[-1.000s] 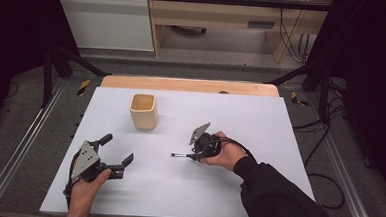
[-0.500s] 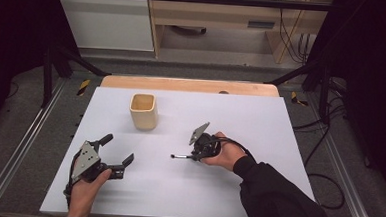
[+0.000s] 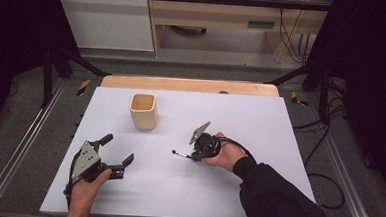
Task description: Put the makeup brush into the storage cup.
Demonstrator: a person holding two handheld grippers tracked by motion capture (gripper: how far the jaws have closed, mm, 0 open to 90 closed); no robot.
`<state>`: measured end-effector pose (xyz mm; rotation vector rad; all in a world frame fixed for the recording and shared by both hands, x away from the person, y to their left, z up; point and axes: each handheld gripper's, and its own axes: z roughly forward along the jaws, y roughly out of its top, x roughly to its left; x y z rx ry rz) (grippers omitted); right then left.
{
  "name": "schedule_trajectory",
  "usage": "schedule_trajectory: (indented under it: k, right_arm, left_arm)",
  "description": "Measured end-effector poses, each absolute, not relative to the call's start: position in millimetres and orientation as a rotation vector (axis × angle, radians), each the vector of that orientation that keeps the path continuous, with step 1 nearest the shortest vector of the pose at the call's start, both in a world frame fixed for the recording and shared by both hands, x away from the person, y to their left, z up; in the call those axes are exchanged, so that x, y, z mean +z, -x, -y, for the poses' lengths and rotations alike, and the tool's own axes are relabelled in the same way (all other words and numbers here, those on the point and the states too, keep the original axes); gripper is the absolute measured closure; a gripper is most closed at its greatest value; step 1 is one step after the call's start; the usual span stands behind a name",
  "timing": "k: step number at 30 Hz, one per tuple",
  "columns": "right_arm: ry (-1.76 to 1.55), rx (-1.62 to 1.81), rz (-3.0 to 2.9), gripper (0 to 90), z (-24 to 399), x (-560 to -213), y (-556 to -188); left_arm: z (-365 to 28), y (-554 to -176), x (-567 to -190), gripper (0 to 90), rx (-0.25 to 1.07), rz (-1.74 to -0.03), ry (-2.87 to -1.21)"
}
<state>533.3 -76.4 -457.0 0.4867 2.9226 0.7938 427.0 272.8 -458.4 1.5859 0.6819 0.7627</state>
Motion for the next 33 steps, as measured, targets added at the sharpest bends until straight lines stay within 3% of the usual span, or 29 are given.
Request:
schedule_trajectory:
  k: [33]
  right_arm:
    - [-0.555, 1.134, -2.542, 83.8, 96, -414, -505]
  left_arm:
    - [-268, -426, -458, 2.9, 0.732, -0.697, -1.585]
